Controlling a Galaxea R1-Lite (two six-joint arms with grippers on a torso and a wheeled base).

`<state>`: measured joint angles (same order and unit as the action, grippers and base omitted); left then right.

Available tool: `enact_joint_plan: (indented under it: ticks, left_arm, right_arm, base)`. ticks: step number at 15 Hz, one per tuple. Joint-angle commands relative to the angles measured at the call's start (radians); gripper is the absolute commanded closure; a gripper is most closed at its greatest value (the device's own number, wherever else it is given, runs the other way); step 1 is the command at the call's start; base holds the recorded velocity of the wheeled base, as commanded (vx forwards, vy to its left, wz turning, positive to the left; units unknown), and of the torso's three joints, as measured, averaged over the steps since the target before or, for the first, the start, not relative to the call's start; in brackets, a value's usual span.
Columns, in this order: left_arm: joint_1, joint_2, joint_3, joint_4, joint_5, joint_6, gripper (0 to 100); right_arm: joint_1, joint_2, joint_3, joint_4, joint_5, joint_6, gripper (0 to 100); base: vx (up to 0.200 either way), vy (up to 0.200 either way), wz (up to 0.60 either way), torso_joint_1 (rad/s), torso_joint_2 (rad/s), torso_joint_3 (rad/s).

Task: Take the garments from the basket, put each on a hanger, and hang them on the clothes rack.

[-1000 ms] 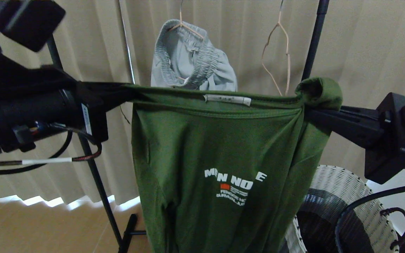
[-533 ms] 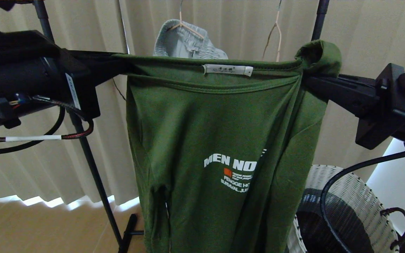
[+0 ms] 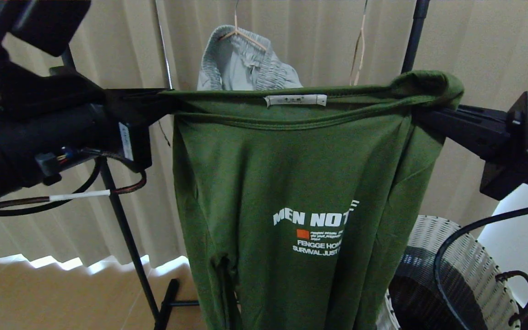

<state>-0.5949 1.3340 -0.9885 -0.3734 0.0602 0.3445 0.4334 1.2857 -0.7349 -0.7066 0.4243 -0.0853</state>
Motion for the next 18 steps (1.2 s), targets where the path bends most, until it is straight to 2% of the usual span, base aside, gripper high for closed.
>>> enact_joint_plan:
  ticks: [1, 2, 5, 8, 11, 13, 15, 17, 18]
  left_arm:
    - [-0.016, 0.114, -0.09, -0.002, 0.01, -0.05, 100]
    - [-0.014, 0.143, -0.117, -0.004, 0.026, -0.064, 100]
    - [-0.019, 0.186, -0.153, -0.005, 0.087, -0.104, 100]
    - [-0.026, 0.183, -0.148, -0.004, 0.089, -0.113, 100]
    - [-0.028, 0.155, -0.134, -0.002, 0.087, -0.113, 100]
    - [-0.026, 0.086, -0.081, 0.007, 0.079, -0.107, 100]
    - [-0.028, 0.025, -0.025, 0.008, 0.055, -0.09, 100]
    - [-0.028, -0.019, 0.021, 0.008, -0.025, -0.062, 100]
    - [-0.029, -0.045, 0.048, 0.01, -0.085, -0.039, 100]
  right_arm:
    - [0.047, -0.088, 0.045, 0.045, 0.001, -0.002, 100]
    - [0.09, -0.115, 0.055, 0.07, 0.001, -0.001, 100]
    - [0.142, -0.141, 0.069, 0.09, 0.004, -0.001, 100]
    - [0.151, -0.144, 0.075, 0.09, 0.001, -0.001, 100]
    - [0.116, -0.117, 0.066, 0.087, -0.002, -0.001, 100]
    - [0.005, -0.049, 0.037, 0.072, -0.001, 0.001, 100]
    - [-0.021, 0.014, -0.023, 0.072, -0.001, 0.013, 100]
    - [-0.025, 0.078, -0.064, 0.036, 0.001, 0.024, 100]
    - [-0.025, 0.141, -0.084, -0.034, 0.001, 0.035, 100]
  base:
    - [0.0, 0.0, 0.0, 0.0, 0.0, 0.0]
    - [0.0, 0.0, 0.0, 0.0, 0.0, 0.0]
    - [0.0, 0.0, 0.0, 0.0, 0.0, 0.0]
    - [0.0, 0.0, 0.0, 0.0, 0.0, 0.0]
    - [0.0, 0.0, 0.0, 0.0, 0.0, 0.0]
    - [0.0, 0.0, 0.0, 0.0, 0.0, 0.0]
    - [0.0, 0.0, 0.0, 0.0, 0.0, 0.0]
    - [0.0, 0.0, 0.0, 0.0, 0.0, 0.0]
    - [0.0, 0.0, 0.0, 0.0, 0.0, 0.0]
